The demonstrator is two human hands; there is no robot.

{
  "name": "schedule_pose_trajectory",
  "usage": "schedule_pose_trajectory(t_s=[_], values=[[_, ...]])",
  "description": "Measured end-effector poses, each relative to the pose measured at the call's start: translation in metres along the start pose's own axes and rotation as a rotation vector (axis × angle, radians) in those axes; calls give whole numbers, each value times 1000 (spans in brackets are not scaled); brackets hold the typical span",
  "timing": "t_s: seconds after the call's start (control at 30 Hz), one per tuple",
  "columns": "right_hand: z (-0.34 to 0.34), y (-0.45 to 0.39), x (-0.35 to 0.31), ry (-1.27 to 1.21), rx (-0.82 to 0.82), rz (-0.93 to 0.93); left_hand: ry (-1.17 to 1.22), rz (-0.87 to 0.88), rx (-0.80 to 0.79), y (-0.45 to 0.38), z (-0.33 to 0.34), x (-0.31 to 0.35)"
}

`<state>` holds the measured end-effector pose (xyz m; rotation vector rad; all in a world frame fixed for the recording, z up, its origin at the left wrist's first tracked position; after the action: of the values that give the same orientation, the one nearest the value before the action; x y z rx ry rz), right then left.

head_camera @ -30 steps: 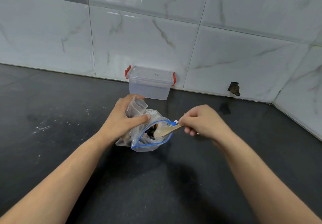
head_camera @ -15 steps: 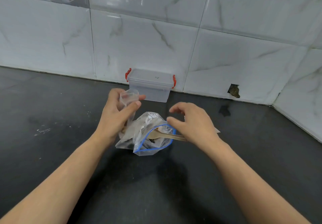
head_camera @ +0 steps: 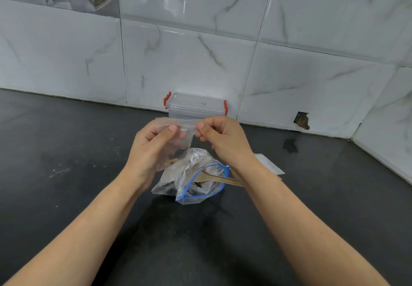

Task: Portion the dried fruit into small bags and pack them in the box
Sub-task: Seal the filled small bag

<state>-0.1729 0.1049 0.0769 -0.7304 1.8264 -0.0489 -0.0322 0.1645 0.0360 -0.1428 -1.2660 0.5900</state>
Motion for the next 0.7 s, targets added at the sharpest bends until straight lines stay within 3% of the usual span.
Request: schedule_pose_trajectory(t_s=[0.27, 0.5, 0.7], values=[[4, -1, -7, 316, 106, -93, 51, 105, 33, 2, 8, 4], [6, 3, -11, 35, 8, -71, -16, 119, 58, -2, 1, 0], [4, 1, -8, 22, 63, -29, -3, 96, 46, -1, 3, -1]])
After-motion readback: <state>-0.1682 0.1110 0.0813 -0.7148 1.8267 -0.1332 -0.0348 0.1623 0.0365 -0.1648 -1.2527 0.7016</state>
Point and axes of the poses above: each hand's wrist, its own y-axis away from the middle knuckle, its own z-axis out of the palm, x = y × z, the point moved 2 cm from there along -y, towards the middle knuckle
